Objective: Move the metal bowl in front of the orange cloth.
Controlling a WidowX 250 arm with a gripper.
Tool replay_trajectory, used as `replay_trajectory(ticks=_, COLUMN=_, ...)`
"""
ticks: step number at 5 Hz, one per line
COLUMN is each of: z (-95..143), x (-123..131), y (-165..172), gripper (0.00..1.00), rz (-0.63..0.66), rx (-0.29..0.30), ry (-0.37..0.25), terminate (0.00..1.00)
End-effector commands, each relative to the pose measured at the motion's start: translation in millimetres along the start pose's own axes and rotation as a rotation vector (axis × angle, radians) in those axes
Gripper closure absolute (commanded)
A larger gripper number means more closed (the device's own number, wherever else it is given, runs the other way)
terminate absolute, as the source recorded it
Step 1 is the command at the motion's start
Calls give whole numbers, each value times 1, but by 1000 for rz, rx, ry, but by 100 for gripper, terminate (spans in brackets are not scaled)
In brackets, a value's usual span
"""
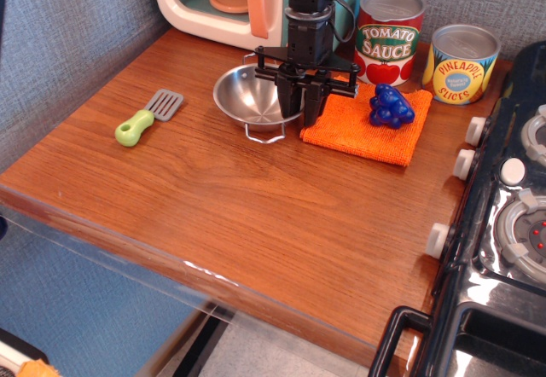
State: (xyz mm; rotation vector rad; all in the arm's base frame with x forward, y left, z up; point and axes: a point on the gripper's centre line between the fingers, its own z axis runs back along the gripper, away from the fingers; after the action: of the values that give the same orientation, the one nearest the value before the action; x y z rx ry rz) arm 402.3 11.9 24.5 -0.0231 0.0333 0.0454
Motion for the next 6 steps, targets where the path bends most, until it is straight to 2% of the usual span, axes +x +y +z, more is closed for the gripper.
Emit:
replay_trajectory(ticks=1, z=18, x=5, y=-4, gripper=100, rz=-17, rx=-4, ry=-48, terminate=0)
replay_trajectory(ticks=2, z=29, x=4, y=-6, gripper=100, rz=-31, rx=5, ry=-77, terminate=0)
replay_trajectory(ticks=3, z=52, x=-2, y=-10, gripper=100, rz=-45, rx=18, ry=-160, terminate=0)
replay_trajectory(ticks=4, z=78, x=-10, y=-13, gripper=100, rz=-30, rx=-4, ry=-256, terminate=0)
replay_trajectory(ticks=5, z=99, x=-21, y=-26, gripper=100, rz=-63, rx=-9, ry=-322, terminate=0)
replay_trajectory(ticks=6, z=99, x=-41, y=-57, gripper=100, rz=-122, rx=-48, ry=-310, terminate=0)
